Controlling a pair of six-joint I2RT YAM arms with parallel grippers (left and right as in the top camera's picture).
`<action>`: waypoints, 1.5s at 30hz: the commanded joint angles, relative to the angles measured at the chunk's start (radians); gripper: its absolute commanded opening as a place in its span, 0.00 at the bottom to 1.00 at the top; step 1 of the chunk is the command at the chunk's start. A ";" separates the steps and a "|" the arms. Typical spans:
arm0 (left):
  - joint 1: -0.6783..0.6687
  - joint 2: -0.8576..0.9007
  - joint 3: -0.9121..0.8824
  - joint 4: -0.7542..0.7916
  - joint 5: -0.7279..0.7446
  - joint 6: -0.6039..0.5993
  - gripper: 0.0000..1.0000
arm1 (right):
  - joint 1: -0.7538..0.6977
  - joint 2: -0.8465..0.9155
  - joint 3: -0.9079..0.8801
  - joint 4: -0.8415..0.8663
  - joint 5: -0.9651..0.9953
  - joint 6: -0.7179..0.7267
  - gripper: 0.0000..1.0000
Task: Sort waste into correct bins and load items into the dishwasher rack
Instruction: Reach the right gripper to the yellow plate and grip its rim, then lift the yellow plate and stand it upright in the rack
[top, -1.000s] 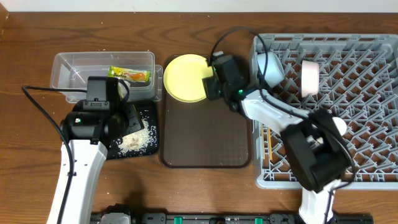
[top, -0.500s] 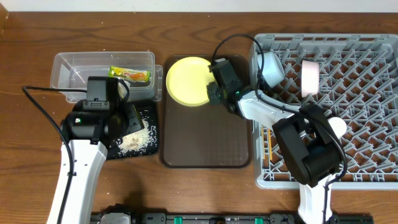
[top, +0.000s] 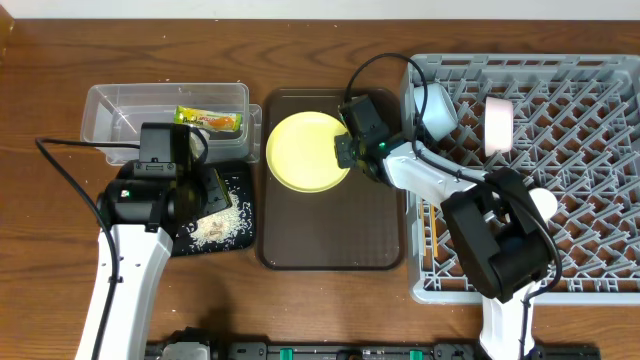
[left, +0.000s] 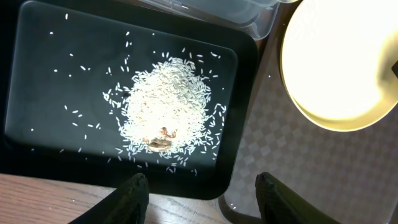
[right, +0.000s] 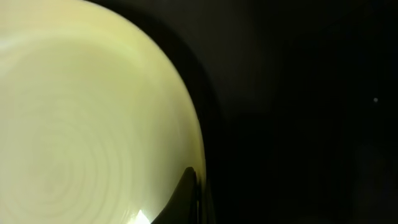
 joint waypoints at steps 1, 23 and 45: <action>0.000 -0.007 -0.007 0.001 -0.012 -0.002 0.58 | 0.016 -0.002 -0.018 -0.027 -0.027 -0.005 0.01; 0.000 -0.007 -0.007 0.002 -0.012 -0.002 0.58 | -0.084 -0.435 -0.011 -0.282 -0.020 -0.127 0.01; 0.000 -0.007 -0.007 0.024 -0.012 -0.002 0.59 | -0.235 -0.783 -0.011 -0.657 0.783 -0.505 0.01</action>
